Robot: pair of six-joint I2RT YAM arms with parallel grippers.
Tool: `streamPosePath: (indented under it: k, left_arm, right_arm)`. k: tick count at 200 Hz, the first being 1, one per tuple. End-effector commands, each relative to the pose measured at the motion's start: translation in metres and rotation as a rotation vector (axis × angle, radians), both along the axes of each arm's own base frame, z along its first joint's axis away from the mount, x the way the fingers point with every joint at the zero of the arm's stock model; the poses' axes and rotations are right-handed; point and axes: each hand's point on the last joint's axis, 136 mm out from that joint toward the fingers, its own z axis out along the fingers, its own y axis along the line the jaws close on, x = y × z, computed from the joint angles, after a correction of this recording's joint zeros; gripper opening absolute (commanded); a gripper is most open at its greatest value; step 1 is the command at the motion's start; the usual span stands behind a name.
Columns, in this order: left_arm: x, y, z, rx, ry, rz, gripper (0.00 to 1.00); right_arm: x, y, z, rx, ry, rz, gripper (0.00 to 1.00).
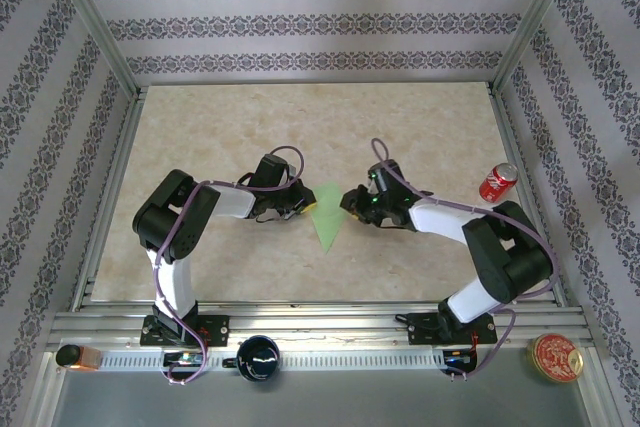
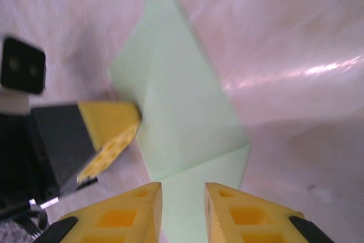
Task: Fold a paper plane with a square sheet of paper (pick it up from the middle)
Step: Fold the wing for the fifth time at the center of the table.
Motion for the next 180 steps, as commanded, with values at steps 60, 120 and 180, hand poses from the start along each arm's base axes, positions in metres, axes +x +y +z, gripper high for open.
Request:
streamPosePath:
  k: [60,120,180]
  left_arm:
    - [-0.013,-0.003,-0.003,0.009,-0.017,-0.102,0.10]
    - [-0.017,-0.005,-0.003,0.008,-0.013,-0.141,0.10]
    - [-0.017,-0.006,-0.001,0.007,-0.013,-0.145,0.10]
  right_arm:
    - [-0.004,0.002,-0.011,0.053,0.091,0.075,0.27]
    - [-0.005,0.001,-0.026,0.010,0.140,0.099,0.27]
    - [-0.013,0.003,-0.035,-0.034,0.169,0.128,0.27]
